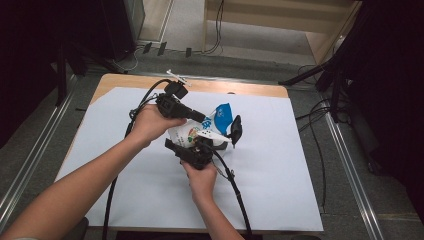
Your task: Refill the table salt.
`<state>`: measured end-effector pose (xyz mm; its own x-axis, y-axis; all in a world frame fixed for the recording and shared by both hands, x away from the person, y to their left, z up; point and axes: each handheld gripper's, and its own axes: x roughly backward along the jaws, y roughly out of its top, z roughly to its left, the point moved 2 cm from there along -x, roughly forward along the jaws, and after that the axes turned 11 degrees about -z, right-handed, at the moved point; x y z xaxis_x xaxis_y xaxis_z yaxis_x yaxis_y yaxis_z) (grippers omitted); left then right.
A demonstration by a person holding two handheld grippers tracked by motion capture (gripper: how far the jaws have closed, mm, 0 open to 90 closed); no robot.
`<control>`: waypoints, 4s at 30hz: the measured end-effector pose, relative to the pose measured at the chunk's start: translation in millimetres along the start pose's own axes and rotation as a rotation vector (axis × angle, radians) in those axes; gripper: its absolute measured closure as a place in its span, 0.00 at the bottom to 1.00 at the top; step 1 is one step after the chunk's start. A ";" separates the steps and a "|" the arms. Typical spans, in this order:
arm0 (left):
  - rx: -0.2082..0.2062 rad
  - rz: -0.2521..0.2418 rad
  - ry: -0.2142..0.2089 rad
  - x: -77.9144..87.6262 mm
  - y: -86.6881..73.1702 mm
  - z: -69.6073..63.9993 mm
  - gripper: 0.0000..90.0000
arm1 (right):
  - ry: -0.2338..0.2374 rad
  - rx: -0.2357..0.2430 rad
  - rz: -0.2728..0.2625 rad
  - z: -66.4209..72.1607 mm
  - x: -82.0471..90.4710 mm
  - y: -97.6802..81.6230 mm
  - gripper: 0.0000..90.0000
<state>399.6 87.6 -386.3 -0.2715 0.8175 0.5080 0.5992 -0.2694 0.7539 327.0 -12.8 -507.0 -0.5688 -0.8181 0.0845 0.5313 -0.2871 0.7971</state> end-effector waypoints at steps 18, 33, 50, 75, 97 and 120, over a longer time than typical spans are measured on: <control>-0.004 0.004 0.003 -0.5 0.3 -1.2 1.00 | 0.003 0.000 -0.008 -1.0 0.7 -0.7 0.69; 0.003 0.001 0.004 -2.0 0.3 -1.5 1.00 | 0.009 -0.018 -0.016 -2.1 1.2 -1.4 0.69; 0.000 -0.001 0.007 -1.5 1.0 -2.2 1.00 | 0.006 -0.027 -0.026 -1.7 1.0 -1.3 0.69; 0.001 -0.006 0.005 0.1 1.3 -2.1 1.00 | 0.003 -0.017 -0.037 -1.6 -1.4 -0.7 0.70; -0.001 -0.007 0.005 -0.4 1.7 -2.7 1.00 | 0.001 -0.023 -0.039 -1.6 -1.2 -0.3 0.70; -0.010 -0.005 0.013 -0.1 2.1 -3.4 1.00 | 0.005 -0.045 -0.049 -1.3 -2.2 -1.0 0.70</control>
<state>398.3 85.3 -383.4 -0.2843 0.8123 0.5092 0.5899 -0.2704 0.7608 328.5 -11.3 -508.8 -0.5916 -0.8051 0.0432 0.5307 -0.3485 0.7726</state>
